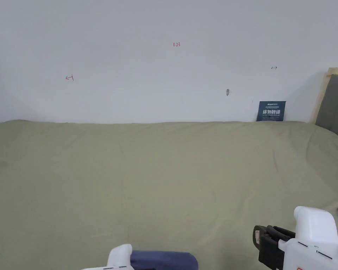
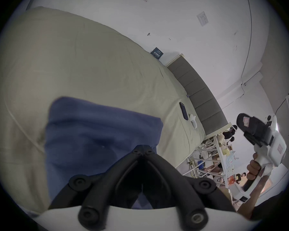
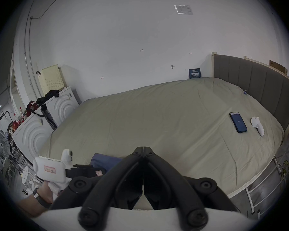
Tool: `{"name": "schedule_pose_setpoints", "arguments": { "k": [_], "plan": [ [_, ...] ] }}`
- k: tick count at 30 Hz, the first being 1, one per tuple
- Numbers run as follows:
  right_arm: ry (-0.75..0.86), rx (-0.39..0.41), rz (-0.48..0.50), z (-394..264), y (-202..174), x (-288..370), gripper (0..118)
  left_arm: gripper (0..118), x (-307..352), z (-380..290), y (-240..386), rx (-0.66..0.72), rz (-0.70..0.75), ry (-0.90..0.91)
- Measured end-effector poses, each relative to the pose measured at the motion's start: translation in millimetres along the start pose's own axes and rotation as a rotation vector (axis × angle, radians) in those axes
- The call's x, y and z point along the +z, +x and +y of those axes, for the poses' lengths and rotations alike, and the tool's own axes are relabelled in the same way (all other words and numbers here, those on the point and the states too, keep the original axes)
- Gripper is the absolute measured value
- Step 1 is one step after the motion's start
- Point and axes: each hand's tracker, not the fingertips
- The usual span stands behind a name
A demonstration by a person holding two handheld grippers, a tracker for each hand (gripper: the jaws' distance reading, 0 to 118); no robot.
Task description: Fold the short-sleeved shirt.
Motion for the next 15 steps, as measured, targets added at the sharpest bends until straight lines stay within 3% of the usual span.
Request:
{"name": "schedule_pose_setpoints", "arguments": {
  "k": [10, 15],
  "plan": [
    [0.031, -0.016, 0.002, 3.7, 1.2, 12.2, 2, 0, -59.7, -59.0, 7.6, 0.105, -0.105, -0.071],
    [0.043, -0.013, 0.008, 6.4, -3.2, 11.5, 2, 0, -57.0, -65.2, 31.2, 0.016, -0.112, -0.109]
  ]
}}
